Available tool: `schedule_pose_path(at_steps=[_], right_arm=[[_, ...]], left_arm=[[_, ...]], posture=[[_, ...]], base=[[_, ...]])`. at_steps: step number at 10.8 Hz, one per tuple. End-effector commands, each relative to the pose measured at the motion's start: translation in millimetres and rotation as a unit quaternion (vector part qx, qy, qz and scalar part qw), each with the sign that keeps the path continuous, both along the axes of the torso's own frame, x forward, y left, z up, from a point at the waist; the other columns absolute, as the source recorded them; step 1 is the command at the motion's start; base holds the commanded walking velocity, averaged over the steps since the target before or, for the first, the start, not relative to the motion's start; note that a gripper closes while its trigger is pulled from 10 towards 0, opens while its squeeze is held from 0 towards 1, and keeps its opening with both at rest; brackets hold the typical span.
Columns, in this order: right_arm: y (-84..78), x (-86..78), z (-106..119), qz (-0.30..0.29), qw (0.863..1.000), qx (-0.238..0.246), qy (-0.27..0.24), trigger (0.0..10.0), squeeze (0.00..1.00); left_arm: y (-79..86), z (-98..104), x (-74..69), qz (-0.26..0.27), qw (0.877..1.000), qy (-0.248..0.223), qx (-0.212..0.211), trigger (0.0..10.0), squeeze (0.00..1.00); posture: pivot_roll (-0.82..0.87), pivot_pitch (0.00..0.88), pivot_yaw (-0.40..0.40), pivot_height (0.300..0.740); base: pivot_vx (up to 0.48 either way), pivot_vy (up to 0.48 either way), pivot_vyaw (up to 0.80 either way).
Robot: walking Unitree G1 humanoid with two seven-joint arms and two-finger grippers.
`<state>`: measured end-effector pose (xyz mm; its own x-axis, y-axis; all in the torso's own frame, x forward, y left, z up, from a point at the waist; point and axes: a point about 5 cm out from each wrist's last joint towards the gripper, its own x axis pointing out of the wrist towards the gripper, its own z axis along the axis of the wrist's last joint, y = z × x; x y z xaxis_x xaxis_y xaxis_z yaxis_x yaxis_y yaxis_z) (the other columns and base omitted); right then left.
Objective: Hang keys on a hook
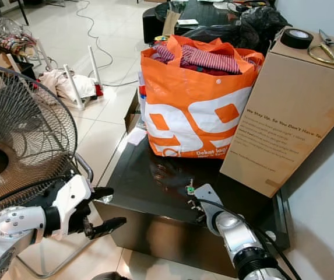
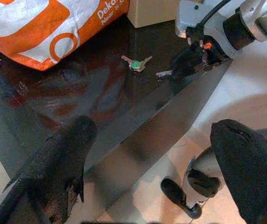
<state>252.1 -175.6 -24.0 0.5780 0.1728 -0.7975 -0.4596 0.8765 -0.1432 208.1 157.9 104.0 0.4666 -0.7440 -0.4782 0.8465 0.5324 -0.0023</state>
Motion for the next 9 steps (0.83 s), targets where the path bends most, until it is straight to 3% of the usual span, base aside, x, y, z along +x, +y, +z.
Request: schedule_pose_path(at_steps=[1,5,9], right_arm=[[-2.6,-6.2,-3.7,-0.002,1.0,-0.002,0.017,0.4,0.0],[-0.2,-7.2,-3.8,-0.005,1.0,0.006,0.02,0.0,0.0],[0.1,1.9,4.3,-0.021,1.0,0.014,-0.015,0.0,0.0]], left_arm=[[-1.5,-0.4,2.2,-0.005,1.0,-0.002,0.005,10.0,0.0],[-0.8,-0.7,1.6,-0.004,1.0,0.001,0.007,10.0,0.0],[-1.2,-0.7,1.9,-0.003,1.0,0.001,0.006,10.0,0.0]], posture=[[-0.06,0.0,0.016,0.74],[-0.05,0.0,0.015,0.74],[-0.05,0.0,0.015,0.74]], base=[[0.0,0.0,0.0],[0.0,0.0,0.0],[0.0,0.0,0.0]])
